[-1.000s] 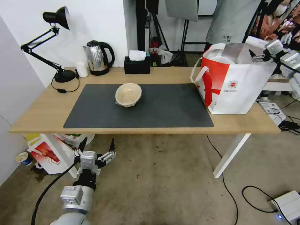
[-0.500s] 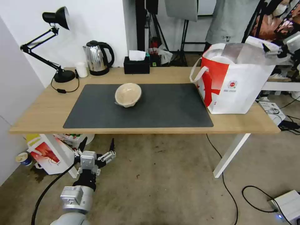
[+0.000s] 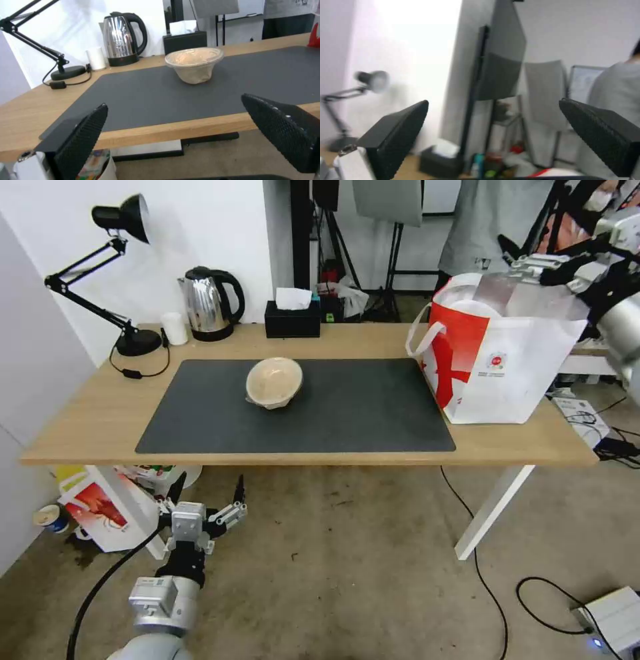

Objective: Pick up the trash from the table and place it into the takeout bag.

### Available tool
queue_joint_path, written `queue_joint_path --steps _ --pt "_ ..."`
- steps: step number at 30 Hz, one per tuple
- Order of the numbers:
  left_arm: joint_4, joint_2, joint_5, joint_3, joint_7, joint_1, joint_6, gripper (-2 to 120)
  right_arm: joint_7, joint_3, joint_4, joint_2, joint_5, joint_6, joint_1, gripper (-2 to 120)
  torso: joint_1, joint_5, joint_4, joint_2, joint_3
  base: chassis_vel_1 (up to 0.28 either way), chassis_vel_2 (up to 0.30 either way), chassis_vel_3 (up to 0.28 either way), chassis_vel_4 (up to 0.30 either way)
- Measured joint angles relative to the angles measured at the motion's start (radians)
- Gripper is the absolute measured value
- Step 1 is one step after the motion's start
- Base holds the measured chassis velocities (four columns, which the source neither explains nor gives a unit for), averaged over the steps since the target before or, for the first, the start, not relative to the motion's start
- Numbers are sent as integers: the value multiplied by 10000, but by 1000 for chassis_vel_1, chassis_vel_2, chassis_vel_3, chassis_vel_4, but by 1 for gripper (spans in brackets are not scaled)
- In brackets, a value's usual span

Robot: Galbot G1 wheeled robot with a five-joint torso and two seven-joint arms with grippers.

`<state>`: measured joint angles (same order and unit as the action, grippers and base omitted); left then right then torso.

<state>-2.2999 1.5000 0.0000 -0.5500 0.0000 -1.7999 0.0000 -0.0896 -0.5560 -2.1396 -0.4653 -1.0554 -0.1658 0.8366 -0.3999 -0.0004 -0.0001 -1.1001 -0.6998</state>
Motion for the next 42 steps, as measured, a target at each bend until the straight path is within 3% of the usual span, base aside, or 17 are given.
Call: queue_joint_path --steps 7,10,12,23,29,33,42 --pt "0 0 0 0 0 0 0 100 -128 -997 -1336 -456 -680 274 1881 100 1 3 0 0 0 0 0 0 0" --pt "0 0 0 0 0 0 0 100 -128 -1008 -1353 -468 -680 281 1909 100 0 3 1 1 0 0 0 0 0" --pt "0 0 0 1 0 0 0 100 -131 -1317 -1875 -895 -659 545 2794 100 0 1 3 0 -1 0 0 0 0" --pt "0 -1 0 0 0 0 0 100 -161 -1679 -2388 -1388 -491 797 3707 100 1 2 1 0 -2 0 0 0 0" --pt "0 0 0 1 1 0 0 100 -138 -2150 -2823 -1955 -42 910 4720 100 0 2 0 1 -1 0 0 0 0" --pt "0 0 0 0 0 0 0 100 112 -2620 -3421 -2969 895 1127 6079 100 1 3 -1 0 -1 0 0 0 0" --pt "0 0 0 0 1 0 0 100 530 -3003 -3310 -3969 2141 1388 6946 100 0 2 2 0 -1 0 0 0 0"
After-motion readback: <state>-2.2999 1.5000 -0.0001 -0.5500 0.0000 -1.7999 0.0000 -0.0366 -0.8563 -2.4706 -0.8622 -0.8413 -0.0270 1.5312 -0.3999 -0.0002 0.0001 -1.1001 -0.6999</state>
